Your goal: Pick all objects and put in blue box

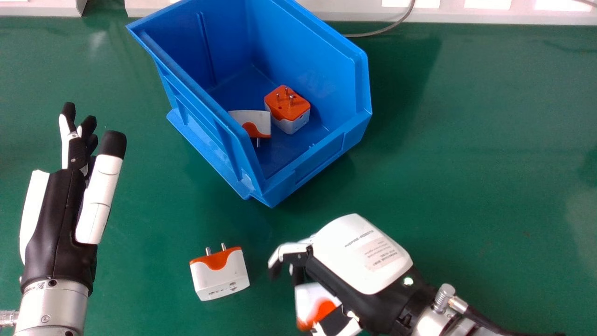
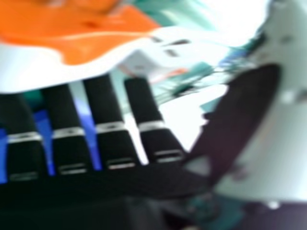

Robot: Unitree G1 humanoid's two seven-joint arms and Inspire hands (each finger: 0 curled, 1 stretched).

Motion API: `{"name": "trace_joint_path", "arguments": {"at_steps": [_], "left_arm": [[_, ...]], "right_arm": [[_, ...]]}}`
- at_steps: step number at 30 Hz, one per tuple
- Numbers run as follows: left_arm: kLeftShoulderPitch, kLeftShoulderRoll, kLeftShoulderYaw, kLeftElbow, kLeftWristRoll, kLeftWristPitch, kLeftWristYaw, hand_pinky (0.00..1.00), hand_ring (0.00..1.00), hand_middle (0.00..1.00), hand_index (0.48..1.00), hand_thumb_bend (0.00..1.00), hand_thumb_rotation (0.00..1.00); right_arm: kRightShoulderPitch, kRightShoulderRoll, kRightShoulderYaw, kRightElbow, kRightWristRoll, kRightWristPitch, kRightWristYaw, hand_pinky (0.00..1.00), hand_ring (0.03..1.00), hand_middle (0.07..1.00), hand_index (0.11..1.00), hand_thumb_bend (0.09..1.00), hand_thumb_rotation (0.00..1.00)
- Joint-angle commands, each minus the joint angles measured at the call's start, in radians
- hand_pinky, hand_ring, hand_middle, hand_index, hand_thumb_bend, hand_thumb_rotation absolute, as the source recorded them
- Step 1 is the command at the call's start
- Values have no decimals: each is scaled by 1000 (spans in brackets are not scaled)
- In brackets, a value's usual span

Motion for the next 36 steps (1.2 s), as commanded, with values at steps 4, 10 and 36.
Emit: {"name": "trace_joint_path", "arguments": {"at_steps": [4,10,36], "left_arm": [[0,6,2,-38,1,7,2,1000,1000,1000,1000,914,1000],[-8,10,7,-26,-1,-4,1,1000,1000,1000,1000,912,1000],[-6,9,17,-31,-28,19,-15,1000,1000,1000,1000,925,1000]], "right_arm": [[-24,-5,-21,8,72,-32,30,238,287,360,493,324,245],[-23,1,-36,-10,66,-5,48,255,308,382,485,455,151],[-76,-33,-115,-4,40,-85,-83,124,165,218,470,485,153]]}}
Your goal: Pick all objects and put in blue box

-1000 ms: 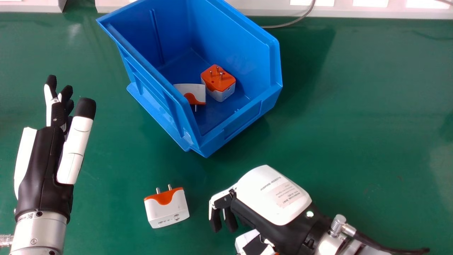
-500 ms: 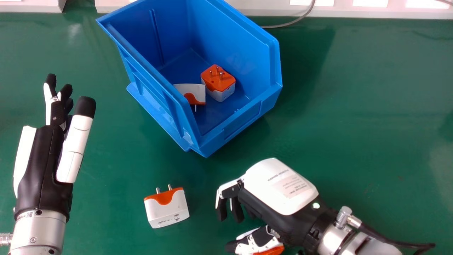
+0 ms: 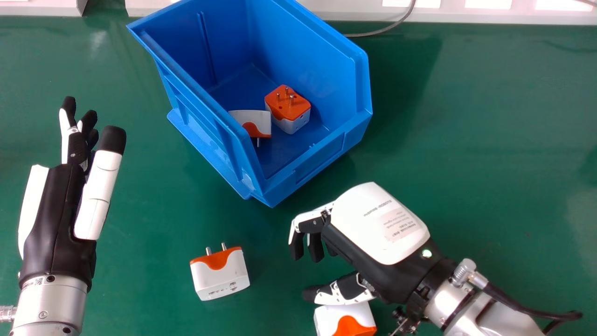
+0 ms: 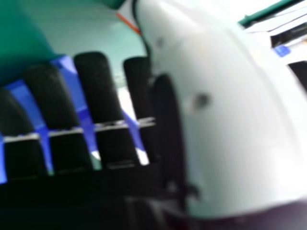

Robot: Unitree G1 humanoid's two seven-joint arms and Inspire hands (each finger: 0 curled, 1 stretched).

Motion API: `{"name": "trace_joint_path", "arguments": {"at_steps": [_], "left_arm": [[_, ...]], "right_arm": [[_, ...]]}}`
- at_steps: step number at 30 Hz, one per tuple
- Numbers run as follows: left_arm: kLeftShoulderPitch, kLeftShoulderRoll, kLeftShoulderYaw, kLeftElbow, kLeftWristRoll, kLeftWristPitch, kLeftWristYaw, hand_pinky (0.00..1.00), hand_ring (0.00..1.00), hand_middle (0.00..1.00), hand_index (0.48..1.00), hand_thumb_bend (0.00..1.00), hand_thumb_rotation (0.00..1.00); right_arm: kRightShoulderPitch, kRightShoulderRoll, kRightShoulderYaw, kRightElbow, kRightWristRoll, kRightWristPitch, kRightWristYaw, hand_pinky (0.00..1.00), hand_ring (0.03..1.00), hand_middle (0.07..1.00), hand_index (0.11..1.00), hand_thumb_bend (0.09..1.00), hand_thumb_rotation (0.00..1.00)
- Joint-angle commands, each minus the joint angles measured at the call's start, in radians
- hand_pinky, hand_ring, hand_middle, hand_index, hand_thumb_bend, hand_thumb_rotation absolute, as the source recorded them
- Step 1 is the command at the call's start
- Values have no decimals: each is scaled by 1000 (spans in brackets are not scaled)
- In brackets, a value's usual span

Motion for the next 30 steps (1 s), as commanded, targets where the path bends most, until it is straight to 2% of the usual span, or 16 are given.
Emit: {"name": "trace_joint_path", "arguments": {"at_steps": [1,4,5,8,9,12,14,15,19,21,23,27,30], "left_arm": [[11,3,9,-17,-12,-7,-5,1000,1000,1000,1000,926,997],[41,-1,7,-20,-20,-28,-11,1000,1000,1000,1000,922,994],[52,-4,7,-13,-24,-54,-15,1000,1000,1000,1000,898,989],[75,-19,7,25,-43,-144,-27,1000,1000,1000,1000,859,980],[72,-21,8,56,-51,-178,-32,1000,1000,1000,1000,859,980],[65,-21,11,142,-65,-264,-40,1000,1000,1000,1000,818,955],[68,-22,15,188,-68,-314,-43,1000,1000,1000,1000,814,953],[73,-24,17,202,-69,-334,-44,1000,1000,1000,1000,813,952],[98,-31,18,224,-71,-385,-41,1000,1000,1000,1000,809,940],[111,-34,18,238,-75,-411,-44,1000,1000,1000,1000,809,939],[119,-34,17,245,-75,-426,-45,1000,1000,1000,1000,806,937],[123,-33,18,263,-69,-438,-38,1000,1000,1000,1000,791,936],[129,-38,14,251,-65,-429,-33,1000,1000,1000,1000,780,935]], "right_arm": [[-13,-34,-27,-51,19,-26,10,143,189,240,470,486,158],[10,-86,-54,-132,31,-12,104,188,242,282,471,488,164],[12,-92,-61,-149,28,4,128,275,330,363,489,522,256],[-6,-77,-71,-133,15,30,135,381,445,478,546,601,445],[-28,-66,-71,-99,5,30,108,381,445,478,546,601,445],[-81,-42,-63,-12,-35,35,36,493,584,625,657,711,630],[-121,-26,-54,53,-67,43,-13,502,594,635,664,718,640],[-146,-19,-49,89,-80,48,-33,505,598,638,667,720,644],[-208,-10,-37,166,-105,59,-68,562,665,710,731,729,650],[-220,-15,-32,175,-109,62,-64,571,677,722,741,730,651],[-224,-19,-28,175,-110,63,-56,600,717,758,770,734,658],[-215,-29,-22,138,-87,71,15,654,785,809,815,752,673],[-194,-46,-30,87,-60,74,81,687,819,843,845,767,681]]}}
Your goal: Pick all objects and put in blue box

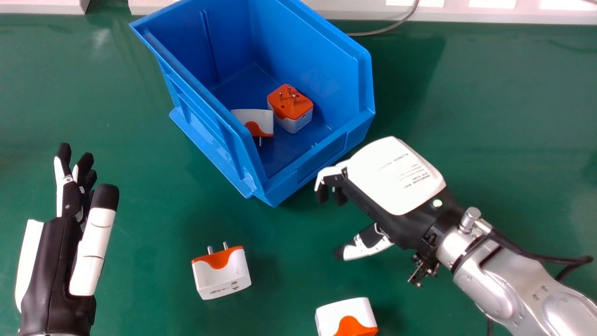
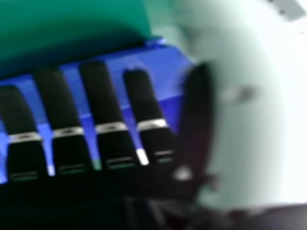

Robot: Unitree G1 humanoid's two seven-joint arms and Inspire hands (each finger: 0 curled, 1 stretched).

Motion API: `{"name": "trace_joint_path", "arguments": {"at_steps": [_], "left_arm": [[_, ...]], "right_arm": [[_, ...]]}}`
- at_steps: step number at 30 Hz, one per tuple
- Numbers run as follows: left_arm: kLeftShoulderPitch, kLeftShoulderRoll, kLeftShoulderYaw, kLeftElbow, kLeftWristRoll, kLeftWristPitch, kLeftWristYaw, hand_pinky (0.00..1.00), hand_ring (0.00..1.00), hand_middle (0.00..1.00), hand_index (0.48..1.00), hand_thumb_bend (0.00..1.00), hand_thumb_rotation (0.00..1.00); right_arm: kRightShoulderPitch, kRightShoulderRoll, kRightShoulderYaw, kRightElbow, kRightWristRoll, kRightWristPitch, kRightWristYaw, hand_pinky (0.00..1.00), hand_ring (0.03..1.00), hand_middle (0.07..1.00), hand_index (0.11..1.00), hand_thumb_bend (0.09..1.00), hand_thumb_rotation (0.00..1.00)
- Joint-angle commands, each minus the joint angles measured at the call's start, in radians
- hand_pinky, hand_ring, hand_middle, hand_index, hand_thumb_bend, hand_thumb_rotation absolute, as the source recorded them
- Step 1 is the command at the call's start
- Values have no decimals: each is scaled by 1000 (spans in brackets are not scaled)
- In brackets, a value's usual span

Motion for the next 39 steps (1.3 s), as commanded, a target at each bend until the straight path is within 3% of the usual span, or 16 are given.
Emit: {"name": "trace_joint_path", "arguments": {"at_steps": [1,7,14,24,26,30,36,39], "left_arm": [[10,-1,2,-23,1,-9,9,1000,1000,1000,1000,773,934],[-3,-1,-4,-33,6,8,14,1000,1000,1000,1000,753,926],[-38,2,-10,3,17,6,23,1000,1000,1000,1000,756,916],[-98,6,-11,108,23,-31,29,1000,1000,1000,1000,757,897],[-104,5,-13,113,21,-30,30,1000,1000,1000,1000,757,895],[-104,0,-17,100,20,-22,31,1000,1000,1000,1000,754,888],[-119,4,-15,129,21,-33,32,1000,1000,1000,1000,726,882],[-121,6,-13,129,21,-33,33,1000,1000,1000,1000,711,878]], "right_arm": [[11,-24,-13,-66,39,-4,46,707,838,861,860,779,687],[45,-47,-36,-140,113,10,143,767,876,902,901,858,657],[107,-100,-66,-206,119,-3,173,771,876,905,897,899,679],[162,-104,-67,-262,90,-4,189,728,836,877,861,939,692],[176,-102,-58,-255,69,-12,168,721,831,871,856,941,680],[206,-107,-48,-254,51,-20,152,693,808,850,836,932,641],[241,-93,-27,-237,53,-18,158,688,804,849,842,944,620],[241,-84,-5,-211,41,-25,149,688,804,849,841,943,611]]}}
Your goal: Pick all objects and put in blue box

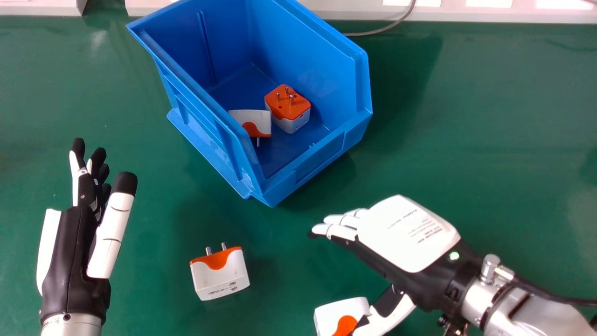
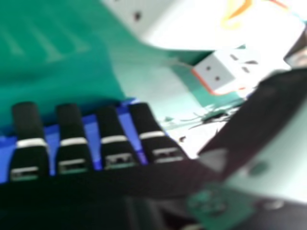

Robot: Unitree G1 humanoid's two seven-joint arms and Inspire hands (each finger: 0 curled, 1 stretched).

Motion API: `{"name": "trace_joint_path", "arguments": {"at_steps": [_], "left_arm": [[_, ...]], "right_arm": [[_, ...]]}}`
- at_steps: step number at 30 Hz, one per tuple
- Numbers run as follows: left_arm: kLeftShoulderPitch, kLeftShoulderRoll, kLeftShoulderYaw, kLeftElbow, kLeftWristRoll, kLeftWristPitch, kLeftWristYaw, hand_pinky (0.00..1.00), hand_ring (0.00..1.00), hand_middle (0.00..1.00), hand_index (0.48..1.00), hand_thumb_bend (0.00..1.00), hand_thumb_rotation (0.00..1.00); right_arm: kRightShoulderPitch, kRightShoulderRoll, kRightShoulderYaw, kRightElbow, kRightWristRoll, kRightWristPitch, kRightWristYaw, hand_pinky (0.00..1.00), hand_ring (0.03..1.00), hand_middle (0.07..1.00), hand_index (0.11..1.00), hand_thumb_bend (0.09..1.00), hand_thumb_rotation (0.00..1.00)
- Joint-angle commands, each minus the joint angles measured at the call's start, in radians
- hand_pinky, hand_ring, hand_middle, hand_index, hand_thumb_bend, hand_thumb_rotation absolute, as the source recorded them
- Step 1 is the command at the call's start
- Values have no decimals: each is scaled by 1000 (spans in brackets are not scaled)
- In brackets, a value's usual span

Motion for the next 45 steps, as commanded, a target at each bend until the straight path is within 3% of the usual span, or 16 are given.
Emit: {"name": "trace_joint_path", "arguments": {"at_steps": [1,11,15,24,29,34,35,38,41,45], "left_arm": [[-2,8,4,-5,0,-26,8,1000,1000,1000,1000,707,877],[-1,10,2,-4,6,-39,12,999,1000,1000,1000,681,867],[-10,14,4,17,5,-49,12,998,1000,1000,1000,678,864],[2,14,4,-9,-3,-36,6,998,1000,1000,1000,673,861],[5,16,6,-13,-8,-34,3,1000,1000,1000,1000,699,862],[5,18,7,-15,-9,-30,0,1000,1000,1000,1000,710,863],[6,18,7,-18,-8,-28,0,1000,1000,1000,1000,714,864],[11,18,6,-27,-7,-24,0,1000,1000,1000,1000,718,865],[10,19,8,-28,-7,-20,-1,1000,1000,1000,1000,719,866],[11,20,8,-28,-5,-19,0,1000,1000,1000,1000,724,868]], "right_arm": [[-1,10,19,19,-8,-17,-31,687,804,847,840,943,604],[-40,30,100,136,-146,34,-92,664,792,832,822,908,522],[-46,42,124,147,-182,71,-96,657,780,827,819,860,472],[-60,64,171,199,-244,132,-151,581,704,761,761,753,328],[-76,63,197,227,-278,149,-217,446,493,532,568,593,207],[-84,76,202,260,-243,160,-251,355,399,452,533,545,85],[-85,82,199,265,-224,162,-244,291,336,426,519,532,54],[-86,94,183,273,-131,151,-196,227,273,403,506,521,27],[-83,99,168,265,-51,140,-144,222,269,416,501,521,22],[-84,91,165,256,-25,133,-144,270,329,439,511,517,7]]}}
